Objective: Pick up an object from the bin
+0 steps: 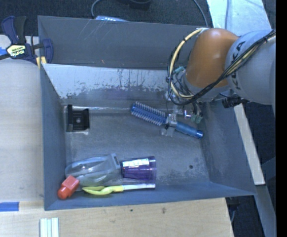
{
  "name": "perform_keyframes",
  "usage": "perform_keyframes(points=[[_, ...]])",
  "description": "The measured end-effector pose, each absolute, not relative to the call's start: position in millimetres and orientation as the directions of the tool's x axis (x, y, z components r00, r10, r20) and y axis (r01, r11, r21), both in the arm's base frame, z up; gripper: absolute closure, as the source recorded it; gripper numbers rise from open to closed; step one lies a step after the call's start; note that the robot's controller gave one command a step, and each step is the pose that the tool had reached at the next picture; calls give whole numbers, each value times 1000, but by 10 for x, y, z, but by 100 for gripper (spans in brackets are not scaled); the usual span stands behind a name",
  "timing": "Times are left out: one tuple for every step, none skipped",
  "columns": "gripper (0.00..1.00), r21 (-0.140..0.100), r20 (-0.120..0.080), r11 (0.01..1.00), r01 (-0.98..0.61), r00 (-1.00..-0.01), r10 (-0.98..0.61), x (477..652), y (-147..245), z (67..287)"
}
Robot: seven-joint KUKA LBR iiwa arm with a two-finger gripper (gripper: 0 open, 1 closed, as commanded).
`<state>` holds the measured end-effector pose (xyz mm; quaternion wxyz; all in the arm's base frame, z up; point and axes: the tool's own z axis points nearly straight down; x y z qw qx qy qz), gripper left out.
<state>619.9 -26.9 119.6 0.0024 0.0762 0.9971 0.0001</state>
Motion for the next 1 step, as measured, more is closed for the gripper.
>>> perform_keyframes(points=[[100,0,-2,996,-84,-996,-84,6168,-596,775]])
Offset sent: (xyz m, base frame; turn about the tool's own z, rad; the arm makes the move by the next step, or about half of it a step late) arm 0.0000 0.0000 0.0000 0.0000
